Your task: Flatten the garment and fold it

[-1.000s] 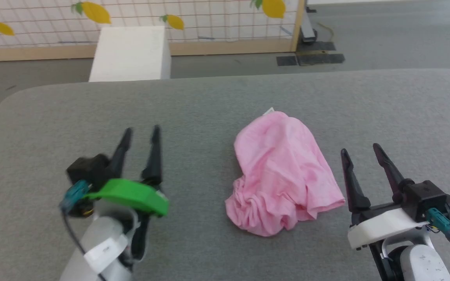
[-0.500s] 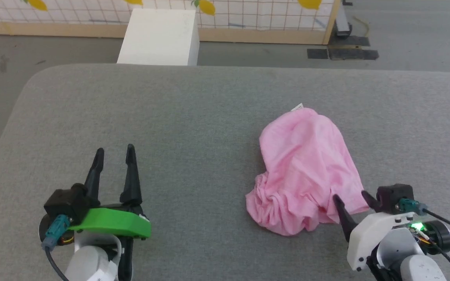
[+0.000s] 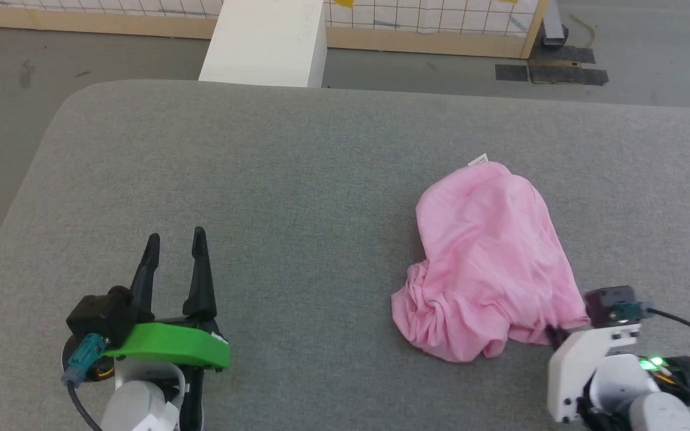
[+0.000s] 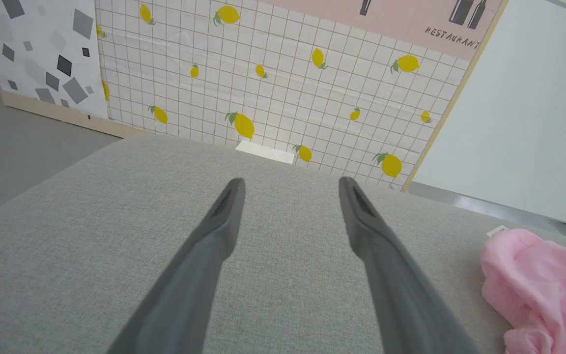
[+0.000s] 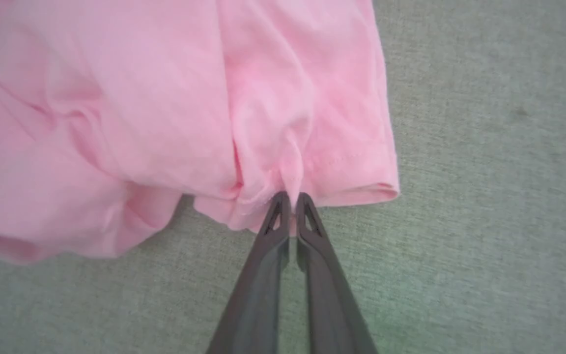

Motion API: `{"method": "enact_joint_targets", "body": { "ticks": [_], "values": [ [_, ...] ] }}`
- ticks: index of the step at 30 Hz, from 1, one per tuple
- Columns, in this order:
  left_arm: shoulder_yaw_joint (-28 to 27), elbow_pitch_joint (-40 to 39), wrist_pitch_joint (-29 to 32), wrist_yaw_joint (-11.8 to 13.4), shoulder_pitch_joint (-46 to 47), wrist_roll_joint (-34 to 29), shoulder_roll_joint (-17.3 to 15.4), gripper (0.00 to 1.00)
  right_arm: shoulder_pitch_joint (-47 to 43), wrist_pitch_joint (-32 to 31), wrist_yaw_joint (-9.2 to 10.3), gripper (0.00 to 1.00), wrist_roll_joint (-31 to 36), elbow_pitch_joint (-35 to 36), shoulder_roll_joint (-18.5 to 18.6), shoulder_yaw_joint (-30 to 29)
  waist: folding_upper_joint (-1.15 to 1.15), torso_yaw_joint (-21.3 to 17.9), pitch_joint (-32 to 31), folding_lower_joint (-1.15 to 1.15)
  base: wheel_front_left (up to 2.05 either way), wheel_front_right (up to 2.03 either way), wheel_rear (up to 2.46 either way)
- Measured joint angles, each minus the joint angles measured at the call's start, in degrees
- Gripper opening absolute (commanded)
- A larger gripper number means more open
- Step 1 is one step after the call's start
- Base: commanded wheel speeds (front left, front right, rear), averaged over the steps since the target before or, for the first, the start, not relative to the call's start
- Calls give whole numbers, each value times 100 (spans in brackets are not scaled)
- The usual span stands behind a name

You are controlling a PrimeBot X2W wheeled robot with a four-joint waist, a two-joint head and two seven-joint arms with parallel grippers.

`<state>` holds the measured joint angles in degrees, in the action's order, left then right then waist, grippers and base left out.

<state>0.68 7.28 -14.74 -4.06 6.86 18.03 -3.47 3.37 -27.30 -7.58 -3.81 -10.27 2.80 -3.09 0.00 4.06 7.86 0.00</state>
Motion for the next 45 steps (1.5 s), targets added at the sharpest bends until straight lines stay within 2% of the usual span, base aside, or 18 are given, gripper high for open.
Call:
{"method": "enact_joint_targets", "body": {
  "ticks": [4,9,13,14,15,20,24,27,31,37,38,40,45],
  "values": [
    [-22,21,0,-45,0,-53,16,100,-15,11,0,0,197,147,-2,-576,0,-39,-25,0,0,0,0],
    [-25,57,0,-76,0,-83,32,100,-65,105,-1,0,545,347,-2,-1668,0,-94,-60,0,0,0,0],
    [12,107,0,-94,0,-88,34,100,-64,423,0,0,835,394,2,-2531,0,-151,-80,0,0,0,0],
    [34,138,0,-100,0,-88,34,100,-52,569,0,54,847,390,15,-2652,0,-166,-83,0,0,0,0],
    [57,162,-1,-101,0,-88,36,100,-44,671,1,100,831,368,29,-2688,0,-183,-85,0,0,0,0],
    [315,269,-1,-122,34,86,36,100,15,1482,0,100,482,344,19,-2241,0,-297,-81,0,0,0,0],
    [614,324,-4,-134,208,194,51,100,13,2258,1,100,153,493,26,-1225,0,-439,-67,0,0,0,0],
    [649,310,-5,-92,334,179,52,100,18,2429,0,100,-82,611,8,-250,0,-583,-58,0,0,0,0],
    [643,287,-5,-60,386,142,53,100,283,1895,0,100,116,498,-2,690,0,-749,-16,0,0,0,0],
    [714,285,-5,-60,491,114,55,100,1056,279,0,100,1021,-327,20,1220,0,-719,131,0,0,0,0],
    [745,285,-5,-60,516,118,56,100,1174,119,0,85,1124,-480,21,1289,0,-680,151,0,0,0,0],
    [777,293,-5,-59,550,119,55,100,1423,-176,0,0,1384,-787,35,1437,0,-593,189,1,0,0,0],
    [759,311,-5,-32,563,157,56,100,1770,-368,0,0,1414,-1093,62,1459,0,-395,244,1,0,0,0]
  ]
}}
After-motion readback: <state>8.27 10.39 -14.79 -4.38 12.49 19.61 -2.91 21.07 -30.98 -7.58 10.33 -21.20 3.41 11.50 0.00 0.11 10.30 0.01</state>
